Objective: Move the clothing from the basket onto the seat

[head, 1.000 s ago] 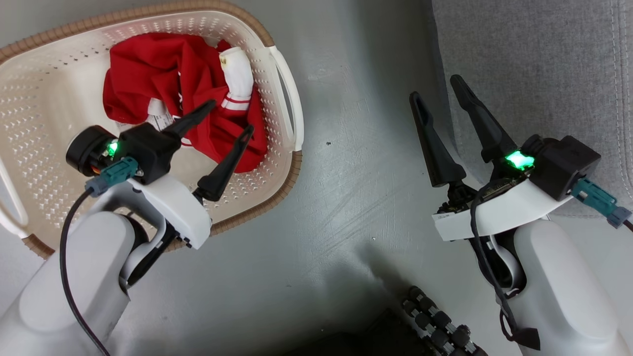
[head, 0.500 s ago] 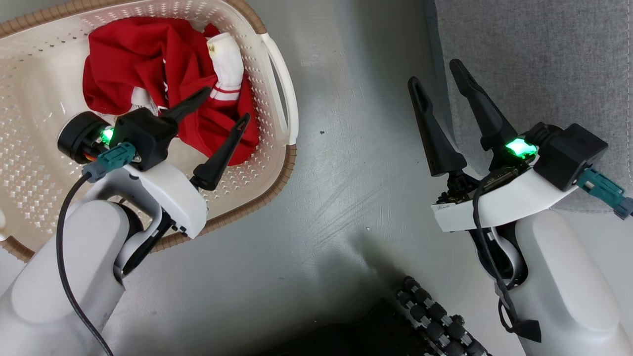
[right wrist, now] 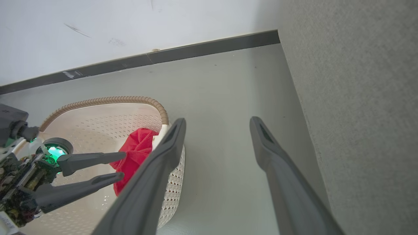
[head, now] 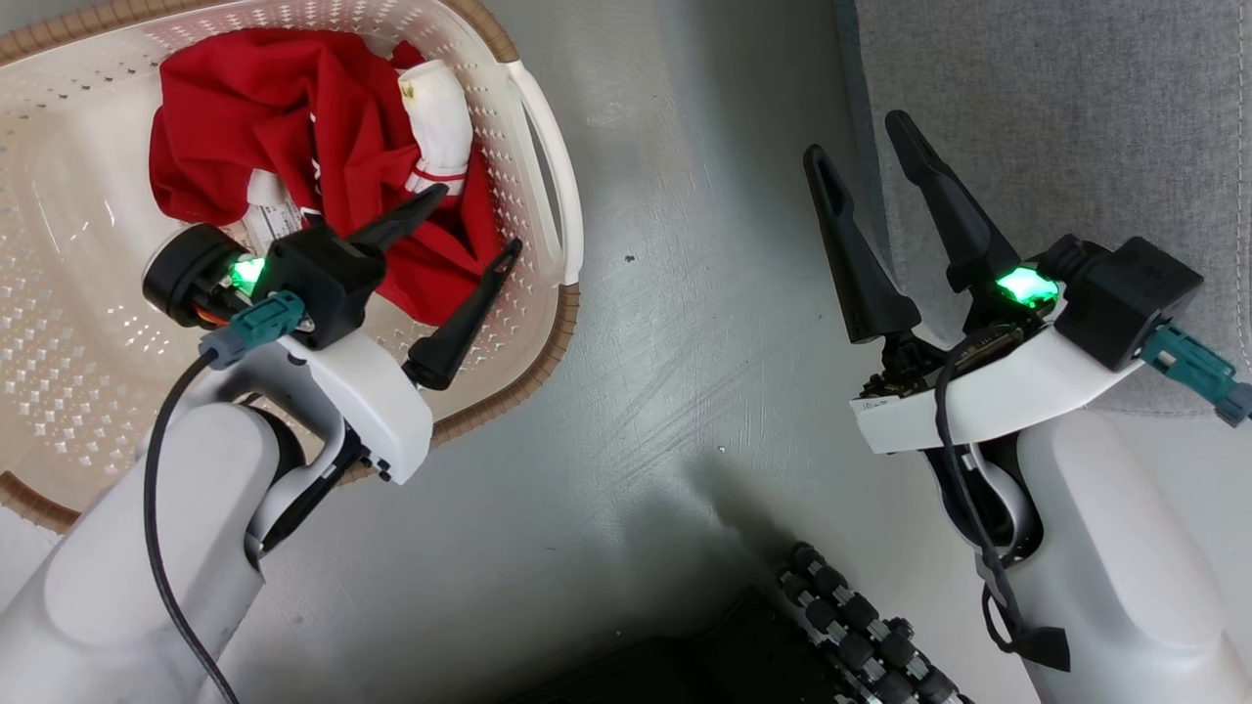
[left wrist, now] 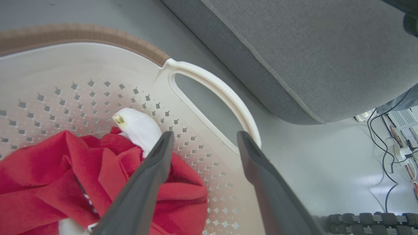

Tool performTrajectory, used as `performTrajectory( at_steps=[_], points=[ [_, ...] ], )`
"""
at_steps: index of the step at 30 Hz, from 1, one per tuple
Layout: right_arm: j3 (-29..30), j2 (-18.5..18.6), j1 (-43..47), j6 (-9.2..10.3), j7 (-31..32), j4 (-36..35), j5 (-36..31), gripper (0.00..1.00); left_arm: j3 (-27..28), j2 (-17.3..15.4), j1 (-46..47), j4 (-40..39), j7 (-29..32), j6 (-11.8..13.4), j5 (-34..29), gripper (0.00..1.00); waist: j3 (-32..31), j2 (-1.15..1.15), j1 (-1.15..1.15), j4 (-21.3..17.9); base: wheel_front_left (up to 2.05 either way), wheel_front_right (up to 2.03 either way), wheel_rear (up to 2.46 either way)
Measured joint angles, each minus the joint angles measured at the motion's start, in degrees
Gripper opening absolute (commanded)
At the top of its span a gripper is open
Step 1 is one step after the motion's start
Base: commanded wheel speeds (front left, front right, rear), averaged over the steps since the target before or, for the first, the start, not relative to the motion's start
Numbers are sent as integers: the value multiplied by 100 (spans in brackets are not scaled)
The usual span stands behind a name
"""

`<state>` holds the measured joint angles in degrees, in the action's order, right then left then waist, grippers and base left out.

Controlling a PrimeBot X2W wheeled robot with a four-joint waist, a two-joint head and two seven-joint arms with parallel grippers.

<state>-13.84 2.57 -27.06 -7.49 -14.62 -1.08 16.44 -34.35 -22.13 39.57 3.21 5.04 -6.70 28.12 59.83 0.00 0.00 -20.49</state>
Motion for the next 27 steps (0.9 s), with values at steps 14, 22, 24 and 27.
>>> performTrajectory(
  at_steps=[14,22,24,27],
  points=[
    [-66,0,-13,0,0,20,73,100,-103,0,10,-65,96,0,-1,100,20,0,0,-45,0,0,0],
    [-92,-1,-14,0,0,18,166,100,-103,-40,25,-62,163,0,-42,100,79,0,0,-77,0,0,0],
    [-96,-1,-14,0,0,18,167,100,-103,-51,37,-63,198,0,-42,100,103,0,0,-86,0,0,0],
    [-109,-1,-14,0,0,14,175,100,-100,-71,95,-64,202,0,-43,100,142,0,0,-99,0,0,0]
  ],
)
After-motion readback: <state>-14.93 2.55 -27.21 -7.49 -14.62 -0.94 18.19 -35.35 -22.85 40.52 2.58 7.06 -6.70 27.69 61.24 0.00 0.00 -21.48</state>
